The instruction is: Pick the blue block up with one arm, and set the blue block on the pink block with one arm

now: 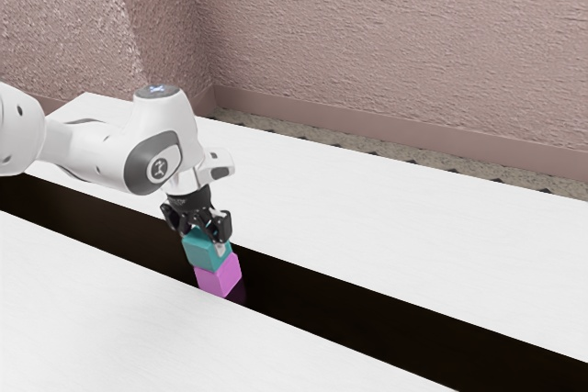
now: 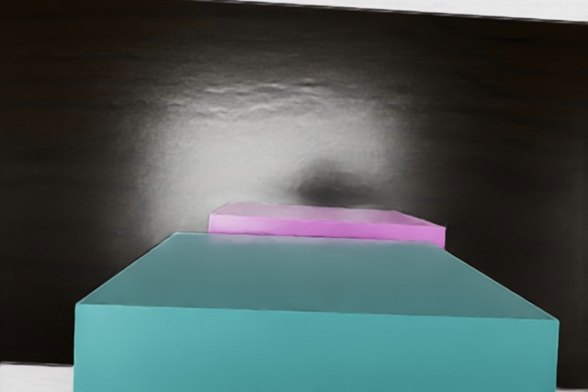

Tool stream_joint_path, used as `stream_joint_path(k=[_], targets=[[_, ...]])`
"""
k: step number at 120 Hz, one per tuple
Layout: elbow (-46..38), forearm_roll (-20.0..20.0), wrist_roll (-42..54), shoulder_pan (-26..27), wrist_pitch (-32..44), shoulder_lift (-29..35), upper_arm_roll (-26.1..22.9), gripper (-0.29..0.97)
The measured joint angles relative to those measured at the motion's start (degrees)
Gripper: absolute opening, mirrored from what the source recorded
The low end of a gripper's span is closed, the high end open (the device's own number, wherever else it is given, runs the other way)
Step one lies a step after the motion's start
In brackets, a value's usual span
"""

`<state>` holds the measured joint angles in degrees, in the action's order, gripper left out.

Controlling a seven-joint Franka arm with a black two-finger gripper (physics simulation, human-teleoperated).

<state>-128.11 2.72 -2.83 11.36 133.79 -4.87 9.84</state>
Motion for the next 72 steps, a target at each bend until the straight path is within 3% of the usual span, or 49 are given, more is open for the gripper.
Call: stream_joint_path(k=[72], targets=[[0.4, 0.2, -0.7, 0.0, 0.0, -0.1, 0.0, 0.34]])
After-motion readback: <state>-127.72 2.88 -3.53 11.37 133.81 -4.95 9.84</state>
